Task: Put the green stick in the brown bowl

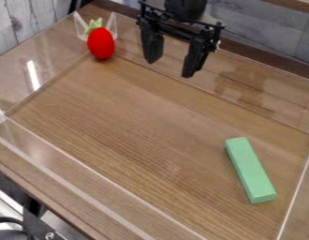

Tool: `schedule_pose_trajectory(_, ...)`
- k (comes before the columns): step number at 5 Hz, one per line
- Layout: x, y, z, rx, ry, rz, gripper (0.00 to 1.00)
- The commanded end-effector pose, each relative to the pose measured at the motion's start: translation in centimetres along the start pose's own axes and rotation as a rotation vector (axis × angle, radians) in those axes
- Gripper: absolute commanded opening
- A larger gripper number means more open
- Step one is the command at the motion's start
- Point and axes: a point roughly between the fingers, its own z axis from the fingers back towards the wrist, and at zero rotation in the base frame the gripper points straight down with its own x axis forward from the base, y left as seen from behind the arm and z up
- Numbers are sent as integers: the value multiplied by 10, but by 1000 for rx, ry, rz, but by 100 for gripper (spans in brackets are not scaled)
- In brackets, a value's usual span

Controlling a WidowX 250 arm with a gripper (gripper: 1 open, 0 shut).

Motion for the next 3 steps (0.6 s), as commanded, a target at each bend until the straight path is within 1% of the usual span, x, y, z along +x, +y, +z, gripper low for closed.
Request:
schedule_pose_trajectory(1, -8, -18, -12, -12, 19, 32, 100)
schedule_pose_trajectory(2, -16, -45, -18, -42, 21, 104, 100)
schedule_pose_trajectory(3, -24, -73, -22, -77, 5, 164, 100)
